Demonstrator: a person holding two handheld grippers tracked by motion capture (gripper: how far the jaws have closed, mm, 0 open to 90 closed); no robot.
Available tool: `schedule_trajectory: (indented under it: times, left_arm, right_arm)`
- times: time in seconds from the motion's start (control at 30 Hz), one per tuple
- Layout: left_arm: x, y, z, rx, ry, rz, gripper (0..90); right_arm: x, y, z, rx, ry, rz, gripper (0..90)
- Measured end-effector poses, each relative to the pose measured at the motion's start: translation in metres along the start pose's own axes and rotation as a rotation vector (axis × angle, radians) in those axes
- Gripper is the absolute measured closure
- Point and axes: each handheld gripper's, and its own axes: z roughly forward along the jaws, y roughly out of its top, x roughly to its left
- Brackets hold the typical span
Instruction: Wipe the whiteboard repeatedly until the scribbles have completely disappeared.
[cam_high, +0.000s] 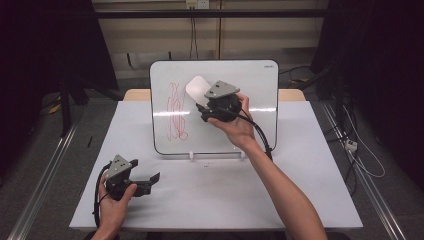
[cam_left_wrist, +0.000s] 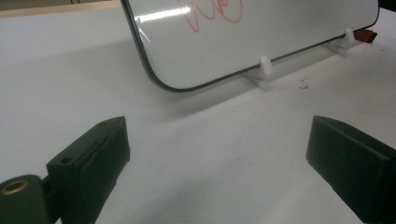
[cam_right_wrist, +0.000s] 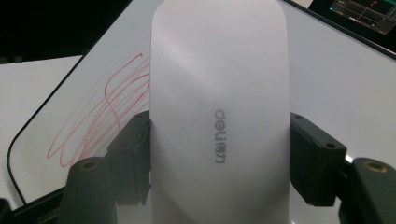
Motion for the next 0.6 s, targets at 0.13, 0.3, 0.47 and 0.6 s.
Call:
schedule_trajectory:
  times: [0.13,0.3,0.47,0.6]
  left_arm:
    - [-0.001,0.000,0.000,-0.005,-0.008,-0.001,6.0]
    - [-0.001,0.001,-0.001,-0.008,-0.013,0.000,5.9]
    - [0.000,0.002,-0.002,-0.011,-0.001,-0.015,6.0]
    - [-0.002,0.003,-0.004,-0.014,0.000,-0.009,6.0]
  right_arm:
    - [0.006,0.007,0.006,0.006,-0.002,-0.023,32.0]
    - [0.012,0.014,0.012,0.016,-0.004,-0.040,32.0]
    - [0.015,0.023,0.025,0.025,-0.010,-0.045,32.0]
    - [0.016,0.032,0.034,0.037,-0.015,-0.056,32.0]
